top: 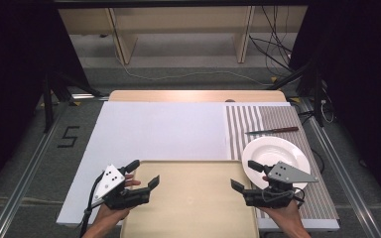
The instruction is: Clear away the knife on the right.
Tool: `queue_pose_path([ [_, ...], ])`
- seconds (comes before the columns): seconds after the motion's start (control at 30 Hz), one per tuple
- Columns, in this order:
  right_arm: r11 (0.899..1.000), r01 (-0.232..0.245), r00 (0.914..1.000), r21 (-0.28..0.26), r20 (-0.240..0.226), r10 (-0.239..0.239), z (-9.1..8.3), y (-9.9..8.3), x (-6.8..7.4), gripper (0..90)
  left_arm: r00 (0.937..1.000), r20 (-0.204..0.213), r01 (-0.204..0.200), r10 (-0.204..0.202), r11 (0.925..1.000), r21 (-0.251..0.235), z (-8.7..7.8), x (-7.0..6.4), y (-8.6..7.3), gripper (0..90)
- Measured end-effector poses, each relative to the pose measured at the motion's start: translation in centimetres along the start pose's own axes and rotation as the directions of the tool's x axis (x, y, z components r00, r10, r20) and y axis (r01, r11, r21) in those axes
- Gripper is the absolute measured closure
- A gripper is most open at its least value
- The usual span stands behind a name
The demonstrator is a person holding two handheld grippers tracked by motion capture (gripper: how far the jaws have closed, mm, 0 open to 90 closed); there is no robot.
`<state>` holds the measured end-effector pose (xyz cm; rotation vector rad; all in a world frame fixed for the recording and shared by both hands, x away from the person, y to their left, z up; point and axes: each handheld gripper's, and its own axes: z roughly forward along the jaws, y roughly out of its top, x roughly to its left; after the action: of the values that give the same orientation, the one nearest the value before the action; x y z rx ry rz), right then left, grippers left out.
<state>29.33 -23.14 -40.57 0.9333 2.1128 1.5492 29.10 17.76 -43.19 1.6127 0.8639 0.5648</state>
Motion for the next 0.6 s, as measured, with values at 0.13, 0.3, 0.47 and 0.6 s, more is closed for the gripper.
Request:
queue_pose_path([
  [0.13, 1.0, 0.001, 1.0, -0.007, 0.006, -0.001, 0.0, 0.1, -0.1, 17.4, 1.0, 0.0, -0.001, 0.001, 1.0, 0.001, 0.0, 0.0, 0.0, 15.7],
  [0.3, 1.0, 0.004, 0.9997, -0.011, 0.023, -0.004, -0.1, 0.2, -0.3, 17.5, 1.0, 0.0, -0.001, 0.001, 1.0, 0.002, 0.0, 0.0, 0.0, 15.8],
  [0.47, 1.0, 0.026, 0.9984, -0.014, 0.051, -0.026, -0.1, 0.3, -0.7, 17.8, 1.0, -0.001, 0.0, 0.0, 1.0, 0.001, 0.0, 0.0, 0.0, 15.8],
  [0.6, 0.999, 0.051, 0.9961, -0.011, 0.073, -0.05, -0.2, 0.4, -1.0, 17.8, 1.0, -0.001, -0.002, 0.002, 1.0, 0.003, 0.0, 0.0, 0.0, 15.8],
])
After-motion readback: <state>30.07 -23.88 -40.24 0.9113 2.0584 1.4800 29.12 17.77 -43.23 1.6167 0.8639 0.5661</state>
